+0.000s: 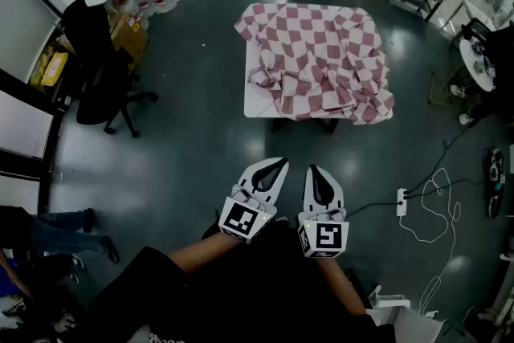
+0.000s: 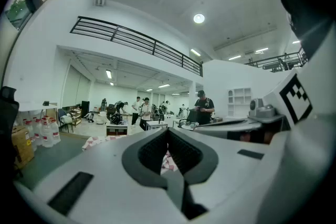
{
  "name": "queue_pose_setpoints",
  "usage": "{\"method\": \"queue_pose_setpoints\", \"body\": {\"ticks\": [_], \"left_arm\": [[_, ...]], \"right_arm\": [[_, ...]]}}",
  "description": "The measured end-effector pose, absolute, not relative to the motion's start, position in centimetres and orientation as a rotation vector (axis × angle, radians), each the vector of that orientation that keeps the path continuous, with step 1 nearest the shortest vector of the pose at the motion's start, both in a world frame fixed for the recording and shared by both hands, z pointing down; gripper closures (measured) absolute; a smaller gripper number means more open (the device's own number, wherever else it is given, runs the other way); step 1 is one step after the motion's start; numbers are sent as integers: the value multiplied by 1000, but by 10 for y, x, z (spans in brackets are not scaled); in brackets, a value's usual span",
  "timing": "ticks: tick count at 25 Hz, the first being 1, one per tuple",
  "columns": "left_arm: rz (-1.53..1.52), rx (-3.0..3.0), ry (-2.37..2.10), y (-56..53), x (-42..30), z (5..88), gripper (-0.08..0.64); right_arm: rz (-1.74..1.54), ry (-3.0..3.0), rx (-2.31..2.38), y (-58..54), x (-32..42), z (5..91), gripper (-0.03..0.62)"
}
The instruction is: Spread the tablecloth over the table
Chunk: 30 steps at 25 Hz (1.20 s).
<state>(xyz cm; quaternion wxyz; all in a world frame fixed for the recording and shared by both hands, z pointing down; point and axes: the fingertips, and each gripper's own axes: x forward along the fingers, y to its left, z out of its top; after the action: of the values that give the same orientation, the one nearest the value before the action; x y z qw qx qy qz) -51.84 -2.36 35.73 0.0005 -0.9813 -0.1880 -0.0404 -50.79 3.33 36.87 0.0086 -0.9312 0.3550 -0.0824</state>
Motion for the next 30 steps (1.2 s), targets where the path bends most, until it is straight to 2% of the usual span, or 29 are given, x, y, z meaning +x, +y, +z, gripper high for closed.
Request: {"method": "queue_pose_setpoints", "body": {"ticks": [6, 14, 22, 30], "left_arm": [[-100, -3127, -552, -3, -535, 364, 543], [-285, -3129, -453, -25, -536, 401, 543], [-274, -3191, -480, -65, -478, 431, 543], [-300, -3160, -513, -141, -396, 455, 543]], "right_arm": [[-270, 1151, -2850, 51, -520, 379, 577], [-363, 1115, -2804, 70, -520, 404, 575], [-425, 1273, -2852, 30, -482, 417, 575], [-509, 1278, -2876, -39, -381, 428, 575]]}}
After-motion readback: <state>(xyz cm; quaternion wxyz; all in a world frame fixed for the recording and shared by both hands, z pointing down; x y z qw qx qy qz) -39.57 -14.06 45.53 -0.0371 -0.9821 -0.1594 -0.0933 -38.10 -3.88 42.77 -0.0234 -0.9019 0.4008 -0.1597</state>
